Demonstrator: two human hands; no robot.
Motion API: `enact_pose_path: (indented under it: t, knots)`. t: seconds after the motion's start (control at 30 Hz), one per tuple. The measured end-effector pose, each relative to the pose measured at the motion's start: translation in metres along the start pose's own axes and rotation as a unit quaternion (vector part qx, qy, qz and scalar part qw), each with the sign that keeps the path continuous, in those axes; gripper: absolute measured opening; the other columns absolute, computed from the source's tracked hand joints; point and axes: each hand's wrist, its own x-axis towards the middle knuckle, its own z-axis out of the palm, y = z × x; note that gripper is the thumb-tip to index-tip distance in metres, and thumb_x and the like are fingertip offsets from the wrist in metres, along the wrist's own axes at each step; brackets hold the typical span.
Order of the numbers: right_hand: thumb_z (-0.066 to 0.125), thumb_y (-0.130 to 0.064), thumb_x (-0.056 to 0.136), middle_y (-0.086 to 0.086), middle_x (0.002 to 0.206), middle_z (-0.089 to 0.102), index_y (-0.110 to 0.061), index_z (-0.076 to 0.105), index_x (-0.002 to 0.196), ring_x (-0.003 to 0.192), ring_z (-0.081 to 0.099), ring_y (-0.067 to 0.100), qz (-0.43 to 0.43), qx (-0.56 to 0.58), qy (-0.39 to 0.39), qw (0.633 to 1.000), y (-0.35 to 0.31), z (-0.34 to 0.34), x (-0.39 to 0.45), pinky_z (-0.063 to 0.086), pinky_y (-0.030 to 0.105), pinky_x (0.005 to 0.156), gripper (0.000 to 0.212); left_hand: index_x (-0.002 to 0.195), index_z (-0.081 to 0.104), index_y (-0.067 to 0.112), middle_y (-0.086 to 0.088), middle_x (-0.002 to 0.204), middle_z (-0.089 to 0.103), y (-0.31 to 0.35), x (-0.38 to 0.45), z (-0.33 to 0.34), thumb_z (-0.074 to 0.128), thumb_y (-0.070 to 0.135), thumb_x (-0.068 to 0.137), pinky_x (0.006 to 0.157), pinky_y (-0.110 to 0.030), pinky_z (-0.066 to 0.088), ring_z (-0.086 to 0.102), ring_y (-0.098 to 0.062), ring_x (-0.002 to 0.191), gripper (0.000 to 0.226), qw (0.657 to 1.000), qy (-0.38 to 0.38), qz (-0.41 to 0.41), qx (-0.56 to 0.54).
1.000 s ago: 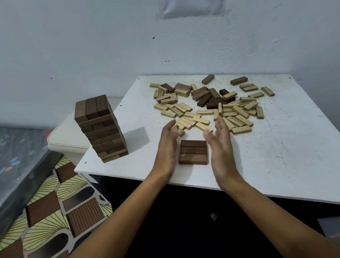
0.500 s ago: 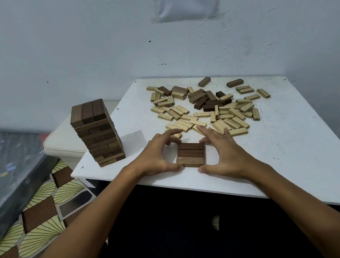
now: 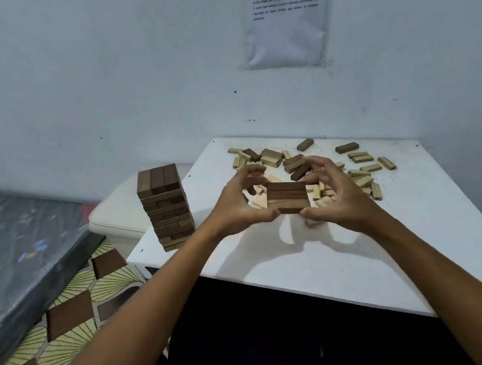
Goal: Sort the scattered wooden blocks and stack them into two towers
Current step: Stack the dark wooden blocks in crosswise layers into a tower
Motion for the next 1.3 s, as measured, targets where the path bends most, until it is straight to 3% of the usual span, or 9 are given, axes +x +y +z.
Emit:
enact_pose_path:
  t: [0.1,0.17,0.2,0.3,0.37,0.57,0.7,0.83,1.3]
  knots:
    - [0.083,-0.021,0.061,0.000,0.116,0.064,-0.034,0.039,0.138,0.106,0.063,0.014,-0.024,0.052,0.022,0.998,-0.022,-0.013,0.025,0.051,0.023,0.089,0.089,0.126,0.050,0.018,-0.002,0.112,0.065,0.030,0.016,-0.022,0.081,0.020,0.054,0.067,-0.009,0.040,0.051,0.002,0.081,0.078,0.999,0.029,0.013,-0.020]
    - [0.082,-0.023,0.061,0.001,0.118,0.063,-0.038,0.040,0.135,0.107,0.064,0.018,-0.038,0.077,0.028,0.996,-0.037,-0.017,0.042,0.056,0.041,0.084,0.086,0.126,0.050,0.016,-0.005,0.111,0.066,0.048,0.022,-0.038,0.079,0.014,0.056,0.060,-0.010,0.043,0.050,0.001,0.078,0.075,0.998,0.047,0.016,-0.037]
    - [0.082,-0.027,0.060,0.000,0.118,0.063,-0.040,0.040,0.134,0.111,0.062,0.020,-0.045,0.083,0.028,0.995,-0.044,-0.017,0.051,0.054,0.045,0.084,0.086,0.125,0.050,0.015,-0.005,0.110,0.066,0.055,0.024,-0.047,0.079,0.014,0.056,0.058,-0.011,0.043,0.050,-0.001,0.079,0.075,0.998,0.055,0.018,-0.038]
    - [0.082,-0.040,0.057,0.003,0.116,0.065,-0.036,0.040,0.135,0.118,0.059,0.022,-0.071,0.085,0.023,0.994,-0.063,-0.011,0.074,0.045,0.037,0.103,0.089,0.125,0.051,0.020,0.004,0.108,0.068,0.067,0.027,-0.076,0.081,0.025,0.057,0.067,-0.018,0.045,0.052,-0.009,0.088,0.075,0.997,0.079,0.024,-0.001]
    - [0.082,-0.041,0.058,0.004,0.116,0.065,-0.034,0.040,0.136,0.118,0.058,0.018,-0.083,0.089,0.014,0.992,-0.073,0.000,0.088,0.042,0.035,0.106,0.088,0.125,0.051,0.023,0.010,0.107,0.067,0.068,0.024,-0.097,0.082,0.031,0.058,0.073,-0.022,0.048,0.055,-0.012,0.093,0.074,0.995,0.095,0.025,0.030]
    - [0.080,-0.030,0.062,0.000,0.112,0.066,-0.032,0.042,0.132,0.115,0.059,0.012,-0.107,0.102,-0.035,0.988,-0.099,0.044,0.119,0.043,0.035,0.104,0.080,0.123,0.053,0.028,0.012,0.109,0.067,0.054,0.002,-0.146,0.081,0.035,0.058,0.079,-0.026,0.048,0.057,-0.013,0.098,0.072,0.988,0.139,-0.006,0.064]
    - [0.081,-0.037,0.058,0.001,0.113,0.066,-0.030,0.043,0.133,0.114,0.059,0.012,-0.113,0.102,-0.071,0.986,-0.109,0.077,0.134,0.044,0.034,0.103,0.085,0.121,0.054,0.028,0.014,0.104,0.069,0.041,-0.017,-0.173,0.081,0.044,0.050,0.078,-0.026,0.047,0.056,-0.012,0.096,0.077,0.985,0.156,-0.034,0.067]
    - [0.080,-0.030,0.061,0.002,0.114,0.064,-0.029,0.043,0.133,0.114,0.058,0.011,-0.108,0.097,-0.106,0.984,-0.112,0.100,0.144,0.045,0.035,0.102,0.081,0.121,0.054,0.028,0.015,0.103,0.069,0.026,-0.030,-0.189,0.084,0.035,0.056,0.079,-0.026,0.048,0.056,-0.017,0.099,0.072,0.982,0.166,-0.056,0.074]
    - [0.082,-0.032,0.057,-0.002,0.112,0.063,-0.032,0.045,0.130,0.115,0.055,0.005,-0.078,0.066,-0.159,0.982,-0.102,0.129,0.152,0.047,0.036,0.100,0.082,0.121,0.054,0.028,0.013,0.106,0.068,-0.007,-0.044,-0.196,0.083,0.036,0.054,0.079,-0.024,0.047,0.056,-0.018,0.103,0.074,0.980,0.149,-0.111,0.075]
